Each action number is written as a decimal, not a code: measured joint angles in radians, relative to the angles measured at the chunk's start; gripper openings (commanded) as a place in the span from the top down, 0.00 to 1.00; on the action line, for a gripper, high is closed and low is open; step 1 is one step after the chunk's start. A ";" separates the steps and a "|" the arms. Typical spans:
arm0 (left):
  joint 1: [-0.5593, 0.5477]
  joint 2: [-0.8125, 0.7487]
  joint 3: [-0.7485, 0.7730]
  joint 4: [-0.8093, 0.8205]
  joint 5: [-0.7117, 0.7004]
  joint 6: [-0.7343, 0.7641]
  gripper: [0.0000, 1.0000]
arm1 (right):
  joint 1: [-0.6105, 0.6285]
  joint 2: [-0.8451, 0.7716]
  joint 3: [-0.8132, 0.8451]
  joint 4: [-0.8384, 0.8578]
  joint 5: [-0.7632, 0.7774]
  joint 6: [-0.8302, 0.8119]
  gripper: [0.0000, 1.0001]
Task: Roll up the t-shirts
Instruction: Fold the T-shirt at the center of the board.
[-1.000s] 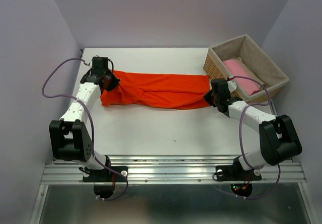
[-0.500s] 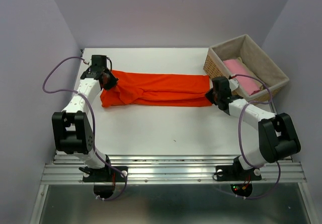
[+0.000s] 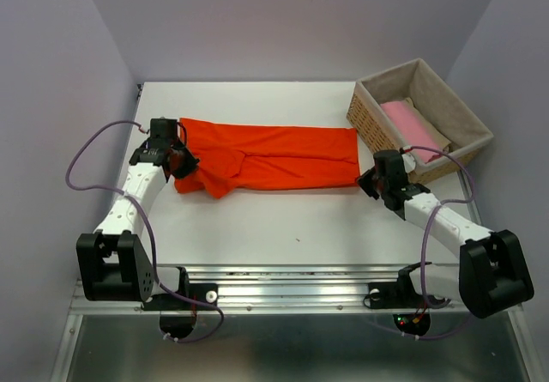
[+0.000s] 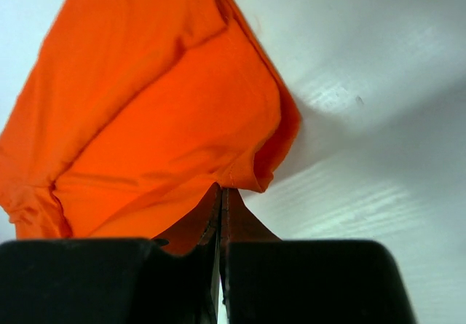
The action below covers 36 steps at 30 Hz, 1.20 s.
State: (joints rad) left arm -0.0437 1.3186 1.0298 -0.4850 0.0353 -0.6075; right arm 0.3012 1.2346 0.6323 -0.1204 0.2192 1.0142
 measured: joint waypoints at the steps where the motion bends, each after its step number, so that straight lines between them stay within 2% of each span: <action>1: 0.000 -0.008 -0.020 -0.001 0.002 0.000 1.00 | 0.000 -0.010 -0.013 -0.008 -0.004 0.003 0.99; 5: 0.000 -0.021 -0.073 -0.014 0.006 -0.003 1.00 | 0.000 -0.040 -0.041 -0.041 -0.014 0.007 0.99; 12: 0.000 -0.017 -0.067 -0.013 0.005 -0.003 1.00 | 0.000 -0.042 -0.038 -0.053 -0.007 0.010 0.99; 29: 0.000 0.244 0.198 0.041 -0.010 0.009 1.00 | 0.000 0.247 0.186 -0.043 0.067 -0.055 0.99; 36: 0.000 0.339 0.271 0.047 -0.032 0.023 1.00 | 0.000 0.312 0.240 -0.036 0.088 -0.069 0.99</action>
State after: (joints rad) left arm -0.0437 1.6577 1.3010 -0.4377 0.0032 -0.5846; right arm 0.3016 1.5471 0.8722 -0.1562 0.3069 0.9455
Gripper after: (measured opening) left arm 0.026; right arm 0.018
